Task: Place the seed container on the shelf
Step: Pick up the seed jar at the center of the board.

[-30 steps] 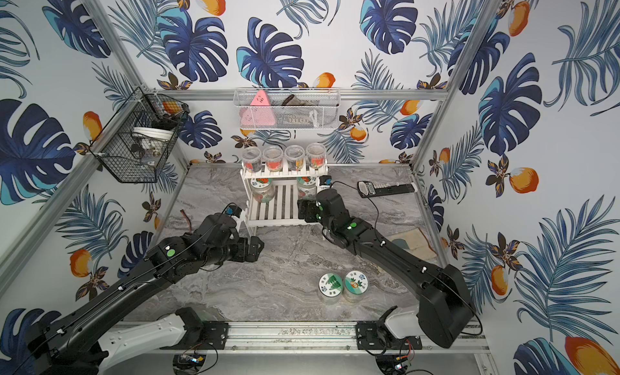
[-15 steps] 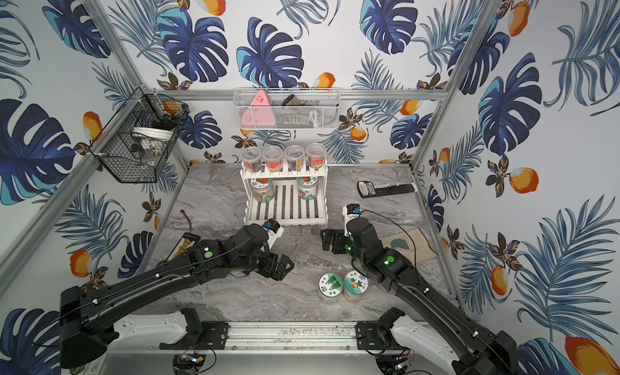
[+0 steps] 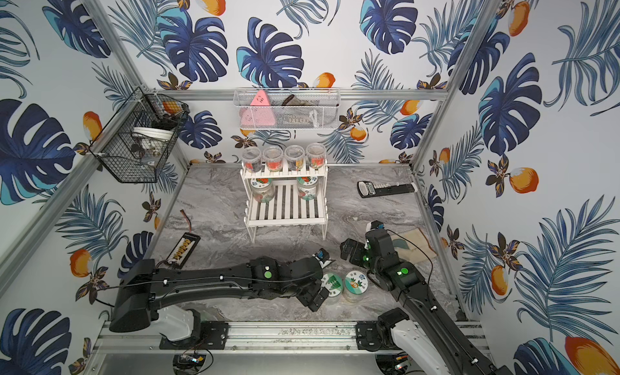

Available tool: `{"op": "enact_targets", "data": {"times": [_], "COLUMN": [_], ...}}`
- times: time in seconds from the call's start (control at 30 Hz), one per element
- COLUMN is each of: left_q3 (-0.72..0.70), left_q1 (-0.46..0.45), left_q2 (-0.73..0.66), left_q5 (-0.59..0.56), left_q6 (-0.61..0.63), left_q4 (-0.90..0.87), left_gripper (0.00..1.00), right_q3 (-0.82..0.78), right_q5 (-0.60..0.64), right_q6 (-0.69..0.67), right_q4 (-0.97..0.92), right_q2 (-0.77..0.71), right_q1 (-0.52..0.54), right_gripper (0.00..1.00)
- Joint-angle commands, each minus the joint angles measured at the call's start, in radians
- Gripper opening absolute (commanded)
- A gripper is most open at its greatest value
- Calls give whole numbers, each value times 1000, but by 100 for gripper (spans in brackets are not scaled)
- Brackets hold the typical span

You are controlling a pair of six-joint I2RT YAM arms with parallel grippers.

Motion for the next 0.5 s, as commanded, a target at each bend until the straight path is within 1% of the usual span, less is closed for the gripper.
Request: {"op": "enact_targets", "data": {"times": [0.0, 0.23, 0.47], "left_q3": [33, 64, 130], "left_q1": [-22, -28, -28], "left_q2": [60, 102, 181], "left_q5": [-44, -68, -79], "left_q6": [56, 71, 79], "left_q4": [35, 69, 22], "left_gripper": [99, 99, 99], "right_q3": [-10, -22, -39], "right_q5": [-5, -8, -17], "right_q6": [10, 6, 10], "right_q4": [-23, -31, -22], "right_q2": [-3, -12, -13], "right_q1": [-3, -4, -5], "right_gripper": [100, 100, 100]}}
